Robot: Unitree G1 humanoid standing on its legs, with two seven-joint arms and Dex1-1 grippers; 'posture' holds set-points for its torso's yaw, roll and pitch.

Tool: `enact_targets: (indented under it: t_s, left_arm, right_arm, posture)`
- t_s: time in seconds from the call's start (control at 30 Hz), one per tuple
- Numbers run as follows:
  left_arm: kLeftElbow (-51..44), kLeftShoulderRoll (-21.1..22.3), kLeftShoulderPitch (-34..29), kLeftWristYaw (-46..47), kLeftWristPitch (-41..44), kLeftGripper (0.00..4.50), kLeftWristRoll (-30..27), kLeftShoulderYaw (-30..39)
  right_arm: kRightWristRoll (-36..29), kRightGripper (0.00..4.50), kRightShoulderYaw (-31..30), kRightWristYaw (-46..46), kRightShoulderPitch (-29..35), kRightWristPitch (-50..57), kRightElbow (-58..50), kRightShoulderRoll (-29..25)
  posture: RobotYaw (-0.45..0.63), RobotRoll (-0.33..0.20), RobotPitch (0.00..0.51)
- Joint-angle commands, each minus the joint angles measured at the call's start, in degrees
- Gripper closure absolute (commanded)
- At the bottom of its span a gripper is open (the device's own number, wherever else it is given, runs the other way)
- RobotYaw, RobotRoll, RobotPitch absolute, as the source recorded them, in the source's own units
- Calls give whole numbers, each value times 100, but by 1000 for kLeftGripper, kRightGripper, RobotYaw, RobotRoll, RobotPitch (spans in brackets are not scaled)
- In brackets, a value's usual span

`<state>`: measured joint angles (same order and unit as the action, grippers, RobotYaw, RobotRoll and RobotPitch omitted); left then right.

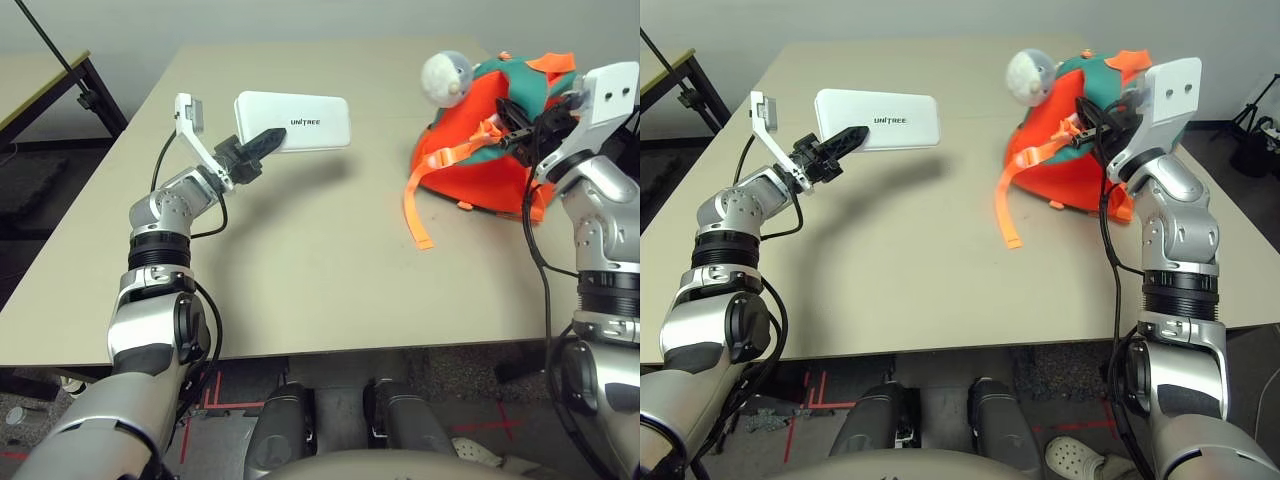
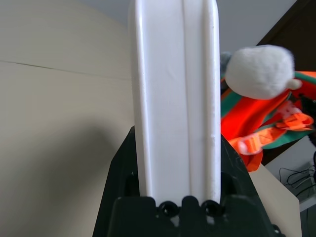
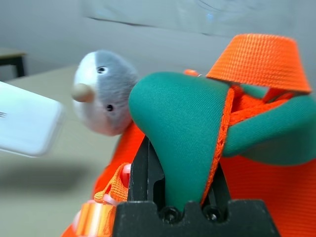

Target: Put the pencil case into the backpack and zip it.

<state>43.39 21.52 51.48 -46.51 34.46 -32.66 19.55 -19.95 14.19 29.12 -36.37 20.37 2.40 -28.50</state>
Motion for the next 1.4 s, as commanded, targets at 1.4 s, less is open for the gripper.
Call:
enact_targets:
  t_s: [1.4]
  left_arm:
    - [-3934, 1983, -338, -911, 3019, 3089, -1251, -387]
  right_arm:
    - [-38, 4389, -1378, 369, 2935, 176, -1667, 251]
  posture:
    - [79, 0, 58]
